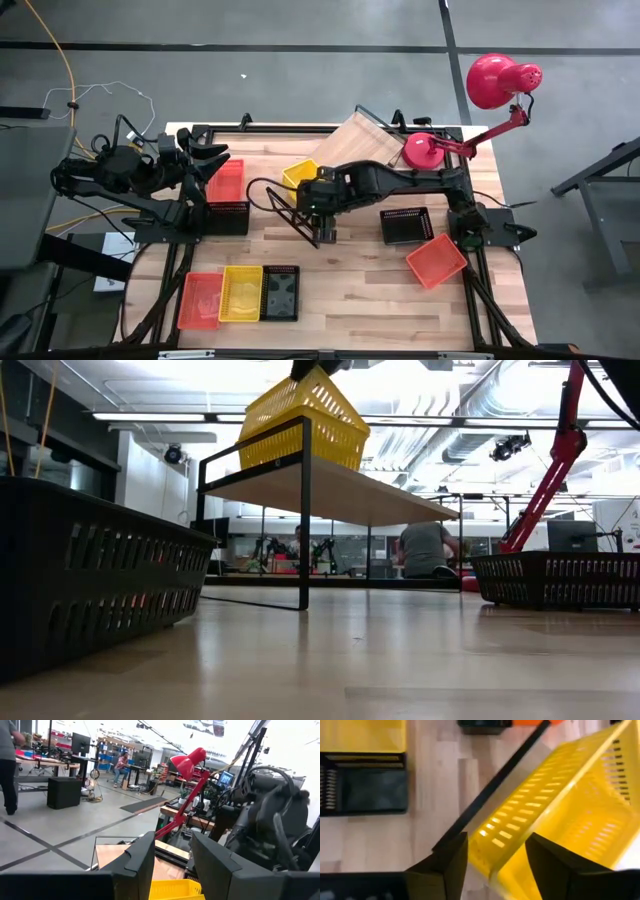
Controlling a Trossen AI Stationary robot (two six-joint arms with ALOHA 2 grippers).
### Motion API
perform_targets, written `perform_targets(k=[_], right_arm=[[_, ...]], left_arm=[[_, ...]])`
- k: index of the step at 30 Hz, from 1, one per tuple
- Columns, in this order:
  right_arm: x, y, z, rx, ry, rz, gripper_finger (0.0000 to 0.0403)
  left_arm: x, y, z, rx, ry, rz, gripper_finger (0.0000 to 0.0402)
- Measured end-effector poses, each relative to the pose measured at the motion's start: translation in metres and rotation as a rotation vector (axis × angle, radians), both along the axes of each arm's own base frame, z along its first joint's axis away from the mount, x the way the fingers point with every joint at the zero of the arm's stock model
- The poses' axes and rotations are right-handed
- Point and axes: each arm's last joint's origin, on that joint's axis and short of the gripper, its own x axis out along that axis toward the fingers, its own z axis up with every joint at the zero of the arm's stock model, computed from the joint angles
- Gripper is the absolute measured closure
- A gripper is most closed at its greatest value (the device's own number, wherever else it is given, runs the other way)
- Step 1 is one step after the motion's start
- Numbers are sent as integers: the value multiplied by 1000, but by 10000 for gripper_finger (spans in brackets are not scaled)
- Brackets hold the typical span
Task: Stack baskets on shelf by color
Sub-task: Stack the top yellow bin on top of the yellow bin on the shelf
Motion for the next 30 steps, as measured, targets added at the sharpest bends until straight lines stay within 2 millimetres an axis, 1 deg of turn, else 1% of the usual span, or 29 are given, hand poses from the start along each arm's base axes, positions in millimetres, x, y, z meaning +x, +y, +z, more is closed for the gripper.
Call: perform_targets(k=[3,8,10,12,14,17,20,21,25,28,30], right_arm=[[-7,0,7,8,2,45,203],[-19,-1,21,-8,-13,83,203],[-25,-2,28,-15,-22,94,203],[-34,-3,36,-18,-26,98,203],[-42,-4,43,-19,-31,97,203],[-53,-6,50,-22,-16,86,204],[-65,-9,56,-14,13,61,204],[-69,-10,58,-9,23,49,204],[-88,-13,62,2,46,13,204],[-110,-17,64,-7,39,-42,204],[-124,-19,63,7,1,-86,204]], left_arm=[[0,0,0,10,5,1,284],[0,0,0,11,6,1,284],[3,0,-1,14,18,2,284],[9,-1,-5,32,73,2,284],[21,-3,-11,30,133,1,284],[47,-6,-20,32,205,-19,284],[75,-11,-29,93,307,-82,284],[83,-12,-29,112,342,-102,283],[111,-17,-19,170,485,-172,272],[131,-18,-5,213,623,-222,256],[142,-16,4,224,713,-272,242]])
